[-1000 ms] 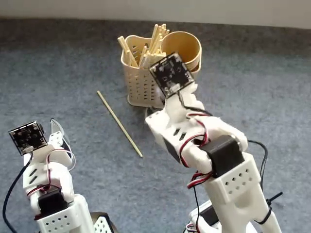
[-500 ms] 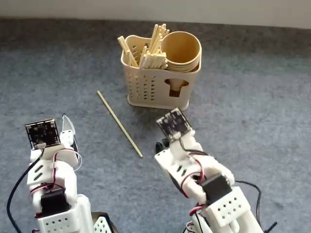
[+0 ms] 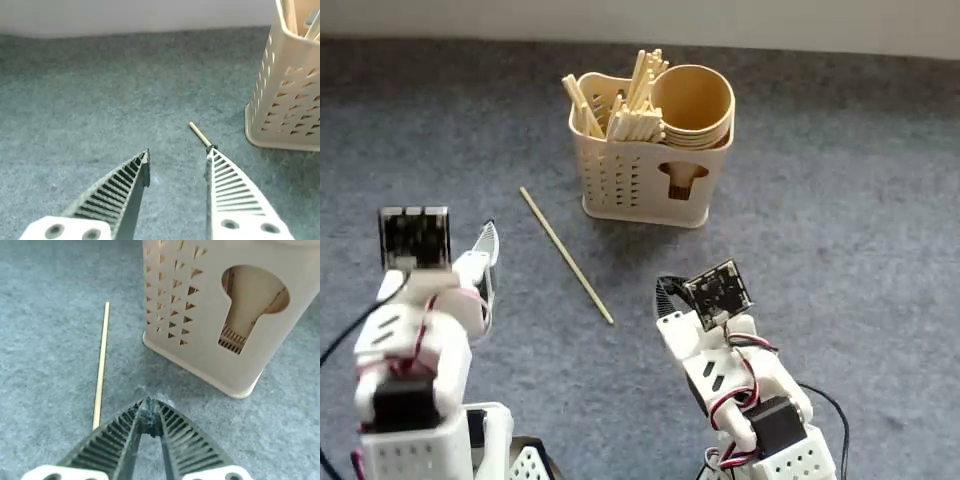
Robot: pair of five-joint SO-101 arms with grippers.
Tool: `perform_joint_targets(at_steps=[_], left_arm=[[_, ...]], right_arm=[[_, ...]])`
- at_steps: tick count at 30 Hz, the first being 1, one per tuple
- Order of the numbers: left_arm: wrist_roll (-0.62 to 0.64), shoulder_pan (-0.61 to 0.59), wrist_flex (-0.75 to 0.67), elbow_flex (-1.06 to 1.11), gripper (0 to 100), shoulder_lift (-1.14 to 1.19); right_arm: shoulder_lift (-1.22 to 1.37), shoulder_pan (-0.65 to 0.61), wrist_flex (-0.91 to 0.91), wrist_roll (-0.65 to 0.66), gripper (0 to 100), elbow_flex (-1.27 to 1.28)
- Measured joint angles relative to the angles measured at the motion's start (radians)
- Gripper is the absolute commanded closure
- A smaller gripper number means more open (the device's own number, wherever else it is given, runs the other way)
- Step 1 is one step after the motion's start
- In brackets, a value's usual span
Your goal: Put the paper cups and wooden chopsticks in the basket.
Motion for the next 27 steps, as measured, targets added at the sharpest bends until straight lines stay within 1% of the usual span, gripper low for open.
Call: perform_joint_targets(at_steps=[2,6,10,13,17,21,27], left_arm=[[0.008,0.003,0.000,-0.066,81,0.161],[0.084,0.003,0.000,-0.195,81,0.450],[0.155,0.003,0.000,-0.321,81,0.704],[0.235,0.018,0.000,-0.419,81,0.887],[0.336,0.069,0.000,-0.540,81,1.105],[0.431,0.095,0.000,-0.660,81,1.297],[0.506,0.097,0.000,-0.807,81,1.533]], right_arm=[[-0.017,-0.003,-0.035,0.000,99.2,0.037],[-0.020,-0.002,-0.101,0.000,99.2,0.081],[-0.023,-0.003,-0.115,0.000,99.2,0.086],[-0.023,-0.003,-0.117,0.000,99.2,0.086],[-0.023,-0.003,-0.120,0.000,99.2,0.086],[-0.023,-0.003,-0.120,0.000,99.2,0.086],[-0.023,-0.003,-0.120,0.000,99.2,0.086]])
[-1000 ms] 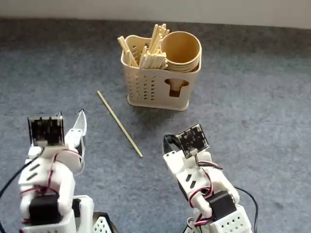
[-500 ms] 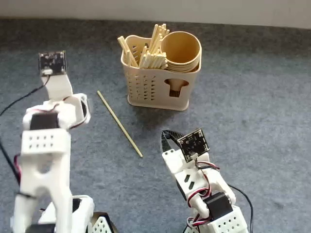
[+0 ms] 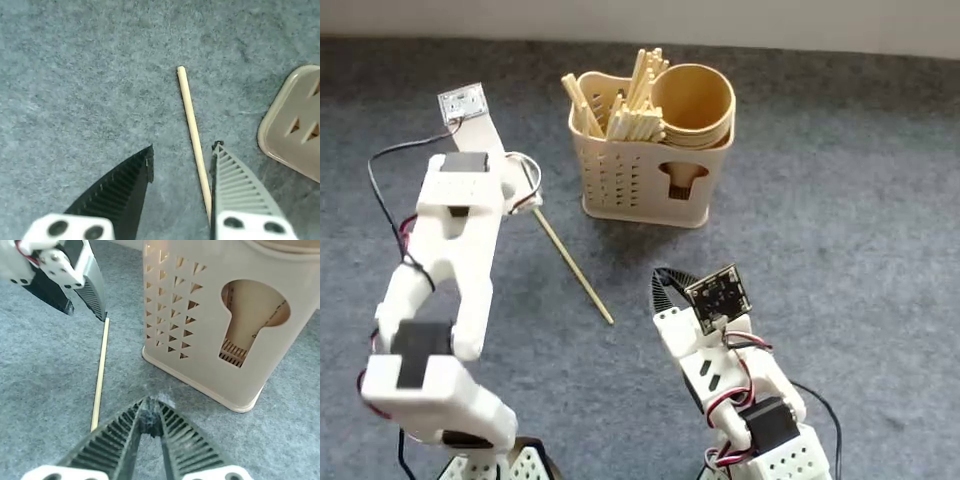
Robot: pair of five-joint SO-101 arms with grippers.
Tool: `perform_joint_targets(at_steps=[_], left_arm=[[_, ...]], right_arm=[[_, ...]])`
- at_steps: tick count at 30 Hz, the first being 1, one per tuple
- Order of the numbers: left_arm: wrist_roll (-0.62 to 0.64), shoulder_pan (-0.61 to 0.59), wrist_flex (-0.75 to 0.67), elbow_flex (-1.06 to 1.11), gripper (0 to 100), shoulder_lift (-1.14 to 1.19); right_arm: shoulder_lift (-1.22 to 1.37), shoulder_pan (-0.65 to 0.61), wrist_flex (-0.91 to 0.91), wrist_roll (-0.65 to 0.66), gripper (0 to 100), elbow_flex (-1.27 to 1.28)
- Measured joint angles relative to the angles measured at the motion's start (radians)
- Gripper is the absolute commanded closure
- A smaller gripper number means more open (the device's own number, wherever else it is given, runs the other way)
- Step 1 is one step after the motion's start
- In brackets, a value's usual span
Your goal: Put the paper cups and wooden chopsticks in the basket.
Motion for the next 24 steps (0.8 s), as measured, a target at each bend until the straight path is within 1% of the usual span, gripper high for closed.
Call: perform_joint_targets(at_steps=[6,13,15,18,19,21,24], left_arm=[[0.041,0.000,0.000,-0.118,81,0.192],[0.049,0.000,0.000,-0.290,81,0.399],[0.051,0.000,0.006,-0.345,85,0.446],[0.051,0.000,0.020,-0.405,99,0.497],[0.051,0.003,0.031,-0.428,100,0.509],[0.051,0.006,0.052,-0.473,97,0.529],[0.057,0.005,0.086,-0.496,100,0.537]], right_arm=[[0.000,0.000,0.000,0.000,99.2,0.000],[0.000,0.000,0.000,0.000,99.2,0.000],[0.000,0.000,0.000,0.000,99.2,0.000],[0.000,0.000,0.000,0.000,99.2,0.000],[0.000,0.000,0.000,0.000,99.2,0.000],[0.000,0.000,0.000,0.000,99.2,0.000],[0.000,0.000,0.000,0.000,99.2,0.000]])
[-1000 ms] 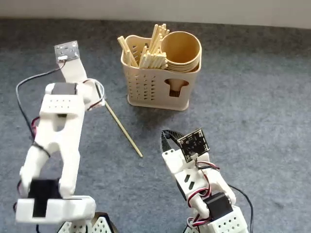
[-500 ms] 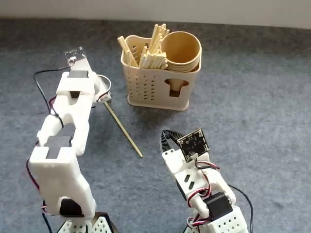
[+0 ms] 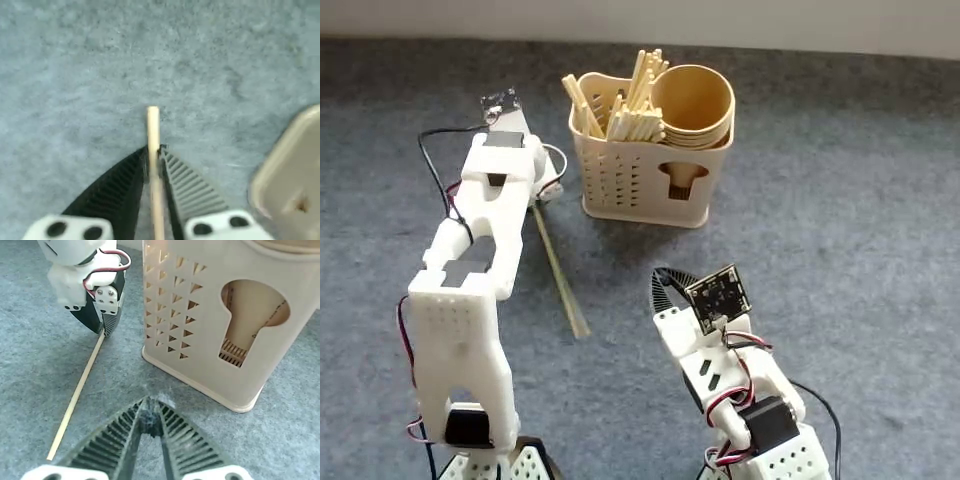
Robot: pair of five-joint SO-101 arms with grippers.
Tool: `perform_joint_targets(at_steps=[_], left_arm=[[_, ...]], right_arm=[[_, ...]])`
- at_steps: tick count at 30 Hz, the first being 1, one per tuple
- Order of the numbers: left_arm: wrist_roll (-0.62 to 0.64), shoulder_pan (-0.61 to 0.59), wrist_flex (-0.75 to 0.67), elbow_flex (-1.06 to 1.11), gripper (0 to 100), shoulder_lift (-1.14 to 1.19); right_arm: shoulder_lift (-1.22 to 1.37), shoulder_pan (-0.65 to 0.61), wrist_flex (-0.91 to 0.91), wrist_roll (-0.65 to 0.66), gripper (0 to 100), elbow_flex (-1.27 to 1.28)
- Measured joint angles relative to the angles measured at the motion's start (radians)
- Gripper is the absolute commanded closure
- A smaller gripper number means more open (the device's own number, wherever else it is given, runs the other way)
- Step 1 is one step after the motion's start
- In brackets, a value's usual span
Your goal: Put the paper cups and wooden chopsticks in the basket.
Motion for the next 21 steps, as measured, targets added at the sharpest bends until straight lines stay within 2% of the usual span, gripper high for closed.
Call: perform_joint_targets(at_steps=[13,21], left_arm=[[-0.008,-0.012,0.129,-0.025,99,0.000],[-0.006,-0.130,0.212,-0.015,99,-0.083]], right_arm=[[0.000,0.000,0.000,0.000,99.2,0.000],[0.000,0.000,0.000,0.000,99.2,0.000]])
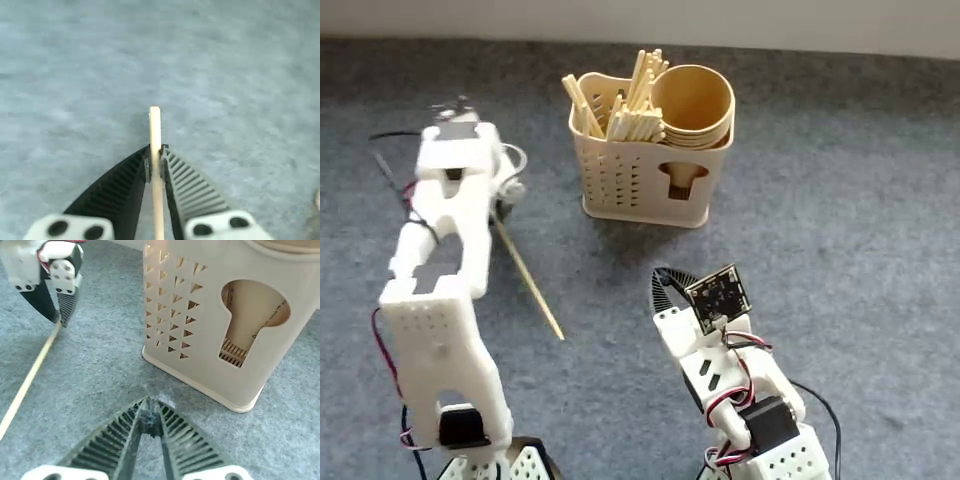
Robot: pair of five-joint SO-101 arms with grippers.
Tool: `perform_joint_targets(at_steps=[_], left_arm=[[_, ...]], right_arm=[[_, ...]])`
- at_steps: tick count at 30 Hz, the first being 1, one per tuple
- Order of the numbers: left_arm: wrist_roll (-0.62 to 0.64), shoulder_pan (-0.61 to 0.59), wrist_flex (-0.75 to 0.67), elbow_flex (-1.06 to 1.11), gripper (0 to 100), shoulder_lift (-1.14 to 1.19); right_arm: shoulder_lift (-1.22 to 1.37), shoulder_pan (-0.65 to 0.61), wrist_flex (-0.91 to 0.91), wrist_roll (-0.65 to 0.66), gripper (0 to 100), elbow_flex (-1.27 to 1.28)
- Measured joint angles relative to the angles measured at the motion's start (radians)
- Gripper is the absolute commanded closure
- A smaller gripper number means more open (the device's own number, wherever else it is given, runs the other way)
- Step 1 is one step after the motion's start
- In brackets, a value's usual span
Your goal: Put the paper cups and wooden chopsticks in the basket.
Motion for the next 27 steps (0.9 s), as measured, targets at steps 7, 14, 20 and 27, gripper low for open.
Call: perform_joint_targets(at_steps=[7,14,20,27], left_arm=[[-0.002,-0.054,-0.035,0.195,99,-0.183],[-0.002,-0.055,-0.276,0.563,99,-0.517],[-0.002,-0.055,-0.430,0.825,99,-0.787],[-0.002,-0.055,-0.448,0.991,99,-1.089]], right_arm=[[0.000,0.000,0.000,0.000,99.2,0.000],[0.000,0.000,0.000,0.000,99.2,0.000],[0.000,0.000,0.000,0.000,99.2,0.000],[0.000,0.000,0.000,0.000,99.2,0.000]])
